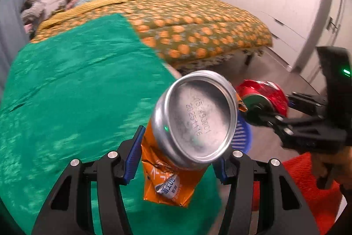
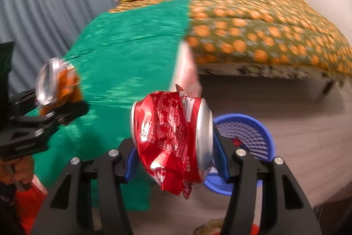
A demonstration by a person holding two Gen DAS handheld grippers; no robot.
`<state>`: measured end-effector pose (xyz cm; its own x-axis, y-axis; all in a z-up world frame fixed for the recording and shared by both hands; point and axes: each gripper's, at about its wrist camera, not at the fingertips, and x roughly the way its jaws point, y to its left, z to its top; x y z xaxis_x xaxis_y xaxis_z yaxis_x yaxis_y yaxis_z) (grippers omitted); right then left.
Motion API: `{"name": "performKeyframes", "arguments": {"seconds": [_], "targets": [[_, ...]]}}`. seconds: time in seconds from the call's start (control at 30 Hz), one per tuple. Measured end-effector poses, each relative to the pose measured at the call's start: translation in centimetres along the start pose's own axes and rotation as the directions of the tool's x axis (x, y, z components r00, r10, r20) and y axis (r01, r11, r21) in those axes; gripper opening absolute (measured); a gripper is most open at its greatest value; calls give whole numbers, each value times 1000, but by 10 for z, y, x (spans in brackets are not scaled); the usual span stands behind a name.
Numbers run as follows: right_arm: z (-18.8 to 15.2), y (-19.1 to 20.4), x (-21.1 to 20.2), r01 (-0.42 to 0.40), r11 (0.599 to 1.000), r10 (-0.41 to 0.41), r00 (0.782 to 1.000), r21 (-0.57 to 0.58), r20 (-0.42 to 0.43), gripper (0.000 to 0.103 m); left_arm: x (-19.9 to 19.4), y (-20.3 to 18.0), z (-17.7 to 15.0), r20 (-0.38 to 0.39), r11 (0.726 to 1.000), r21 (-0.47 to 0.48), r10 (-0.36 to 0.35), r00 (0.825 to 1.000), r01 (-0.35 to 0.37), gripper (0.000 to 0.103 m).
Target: Collect trash
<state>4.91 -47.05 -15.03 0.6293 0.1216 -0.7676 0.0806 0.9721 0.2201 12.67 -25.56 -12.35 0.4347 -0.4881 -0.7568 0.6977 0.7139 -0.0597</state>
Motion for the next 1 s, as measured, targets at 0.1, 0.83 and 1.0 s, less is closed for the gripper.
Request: {"name": "performKeyframes", "arguments": {"seconds": [0.1,0.83,1.0], "targets": [[-2,-39,7,36,998,-35,999,51,-24,55,26,-38,9,-30,998,46,-45,999,46,54],[-33,-217,151,2,892,114,967,452,-230,69,255,-112,-3,-300,995,-55,-96,949,84,62],[-33,-233,147,26,868,82,977,496,-195,84,268,-106,-8,-306,994,-87,-91,948,67,81]]}}
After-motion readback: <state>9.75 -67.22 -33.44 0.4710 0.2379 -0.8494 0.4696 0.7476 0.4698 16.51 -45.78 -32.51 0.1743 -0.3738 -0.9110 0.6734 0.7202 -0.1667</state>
